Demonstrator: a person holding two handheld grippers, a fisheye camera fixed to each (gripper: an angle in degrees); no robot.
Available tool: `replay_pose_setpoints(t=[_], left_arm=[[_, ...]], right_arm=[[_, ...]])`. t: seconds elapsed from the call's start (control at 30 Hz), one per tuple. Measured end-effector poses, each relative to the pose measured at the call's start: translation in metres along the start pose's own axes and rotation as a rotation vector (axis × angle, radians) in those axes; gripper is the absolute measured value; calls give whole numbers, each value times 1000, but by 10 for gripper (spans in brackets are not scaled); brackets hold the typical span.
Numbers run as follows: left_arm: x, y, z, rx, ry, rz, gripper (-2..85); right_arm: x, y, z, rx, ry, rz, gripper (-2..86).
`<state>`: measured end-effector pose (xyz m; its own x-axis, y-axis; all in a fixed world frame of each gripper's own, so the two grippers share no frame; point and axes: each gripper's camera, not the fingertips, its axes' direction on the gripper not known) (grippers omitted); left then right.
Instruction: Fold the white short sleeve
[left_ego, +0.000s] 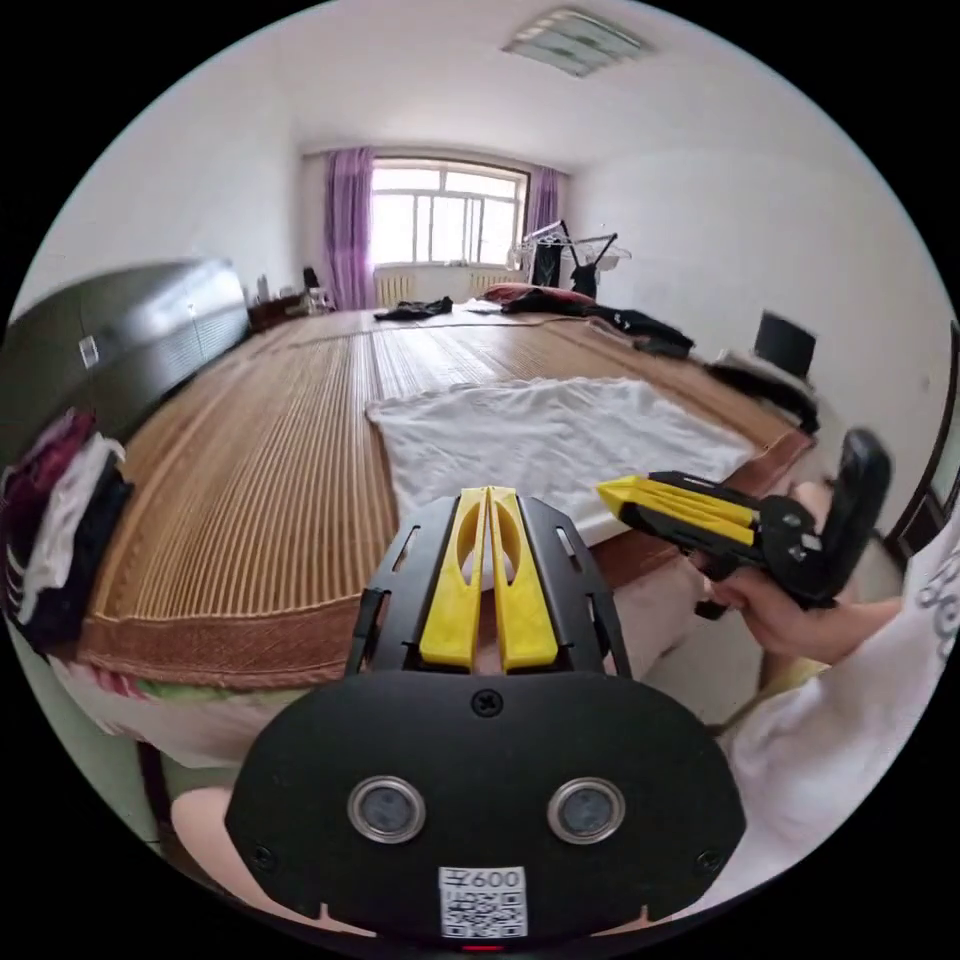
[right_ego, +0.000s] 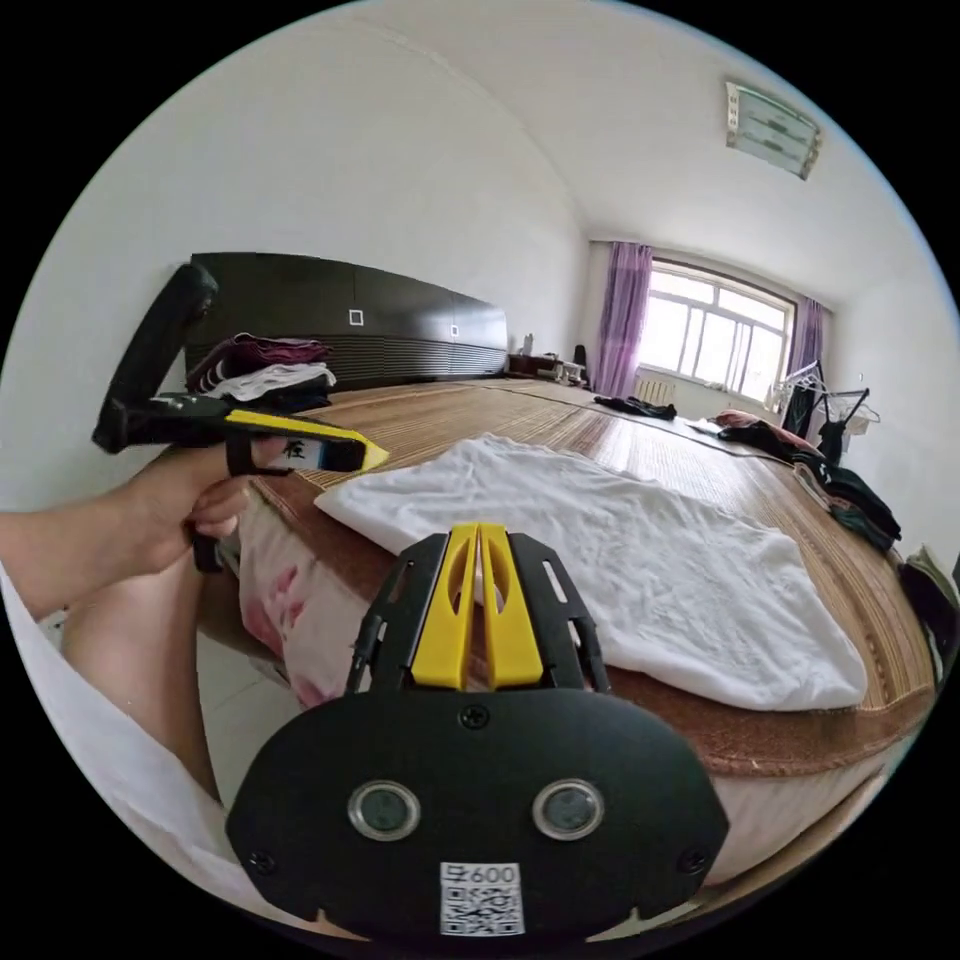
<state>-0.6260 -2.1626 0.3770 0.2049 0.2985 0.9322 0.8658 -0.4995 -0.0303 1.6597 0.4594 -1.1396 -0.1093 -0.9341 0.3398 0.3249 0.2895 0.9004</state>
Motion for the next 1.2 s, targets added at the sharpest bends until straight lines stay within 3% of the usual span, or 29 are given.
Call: replay_pose_setpoints(t=[0.07,0.17,0.27,0.33,0.5,0.57,0.67,0.8,1.0,1.1,1.2], left_arm=[[55,30,51,54,-92,45,2],[65,66,123,-55,-84,-34,1],[65,98,153,-5,-76,55,1],[64,107,172,-31,-70,101,1],[45,126,222,-94,-92,127,2],[32,140,244,-102,-152,154,2],[4,152,269,-123,-183,121,1],[-38,166,295,-132,-255,26,1],[-76,189,321,-74,-219,12,1],[-59,192,316,51,-120,149,1],[-25,195,328,128,-60,325,2]], right_arm=[[-12,-15,7,-27,107,-1,-8],[9,-23,6,-89,128,35,-8],[67,-27,-17,-98,130,216,-8],[94,-32,-32,-96,99,200,-8],[168,-46,-80,-148,389,331,-8],[216,-48,-119,-103,218,403,-8],[268,-62,-164,-117,119,568,-7],[330,-78,-220,-106,149,698,0],[427,-108,-233,-193,-395,813,104],[457,-129,-235,-174,-494,856,77],[484,-156,-226,-291,-528,873,76]])
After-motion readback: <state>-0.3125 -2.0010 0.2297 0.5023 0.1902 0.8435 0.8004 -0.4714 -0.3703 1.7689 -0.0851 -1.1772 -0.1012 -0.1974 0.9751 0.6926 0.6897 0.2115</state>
